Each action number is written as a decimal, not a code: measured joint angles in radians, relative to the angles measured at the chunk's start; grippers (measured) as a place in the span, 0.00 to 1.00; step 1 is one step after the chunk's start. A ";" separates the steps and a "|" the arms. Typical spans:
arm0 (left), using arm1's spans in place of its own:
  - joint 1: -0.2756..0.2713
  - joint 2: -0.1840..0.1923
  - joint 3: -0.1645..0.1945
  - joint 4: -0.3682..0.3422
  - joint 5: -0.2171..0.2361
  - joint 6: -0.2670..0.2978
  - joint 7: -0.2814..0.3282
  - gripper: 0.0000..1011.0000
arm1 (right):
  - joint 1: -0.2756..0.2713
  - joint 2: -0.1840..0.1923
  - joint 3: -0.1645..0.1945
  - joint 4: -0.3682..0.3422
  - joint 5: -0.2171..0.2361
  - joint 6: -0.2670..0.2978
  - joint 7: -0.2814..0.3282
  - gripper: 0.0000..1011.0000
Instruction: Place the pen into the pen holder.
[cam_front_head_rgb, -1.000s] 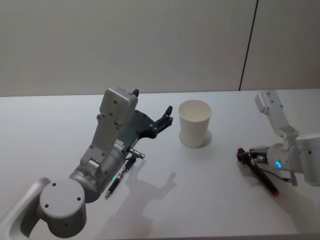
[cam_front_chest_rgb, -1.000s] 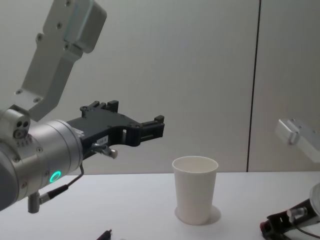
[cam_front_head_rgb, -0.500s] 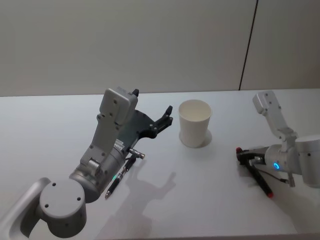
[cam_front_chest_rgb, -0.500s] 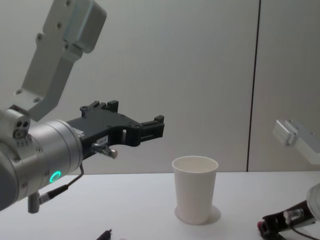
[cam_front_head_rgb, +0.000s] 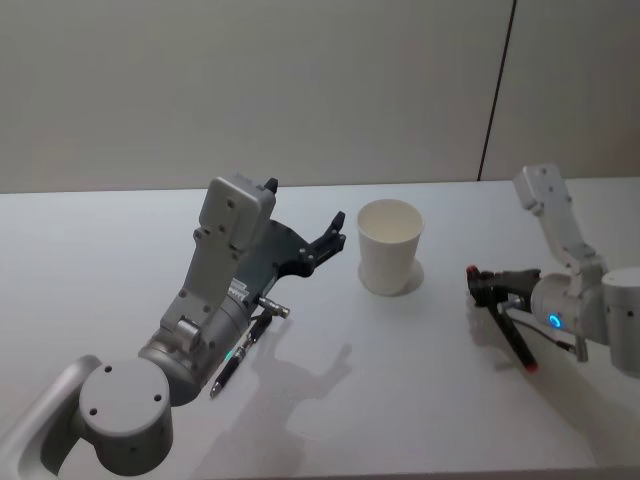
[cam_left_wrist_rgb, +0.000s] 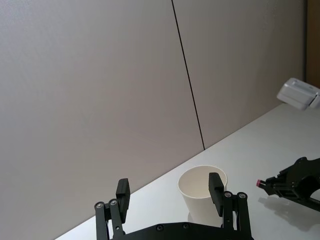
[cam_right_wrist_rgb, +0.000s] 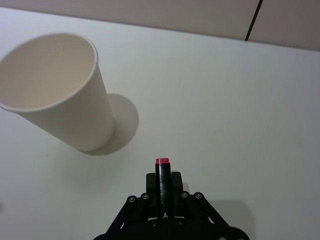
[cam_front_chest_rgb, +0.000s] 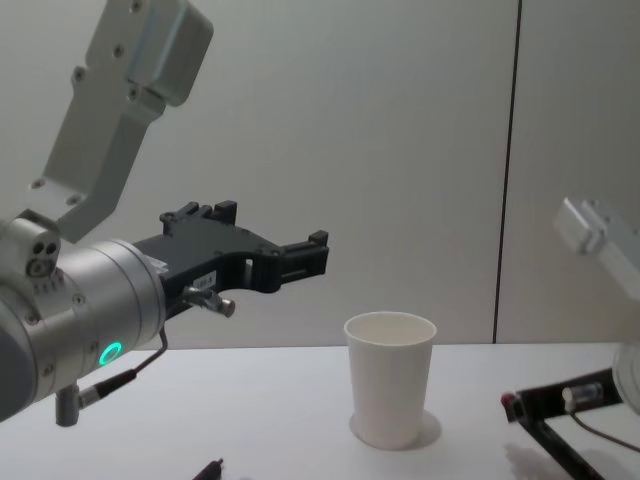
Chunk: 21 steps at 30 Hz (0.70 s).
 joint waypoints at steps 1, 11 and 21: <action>0.000 0.000 0.000 0.000 0.000 0.000 0.000 0.99 | -0.002 0.001 0.001 -0.005 0.002 -0.007 0.000 0.16; 0.000 0.000 0.000 0.000 0.000 0.000 0.000 0.99 | -0.036 0.012 0.008 -0.074 0.022 -0.117 -0.011 0.16; 0.000 0.000 0.000 0.000 0.000 0.000 0.000 0.99 | -0.059 0.017 0.012 -0.121 0.035 -0.253 -0.026 0.16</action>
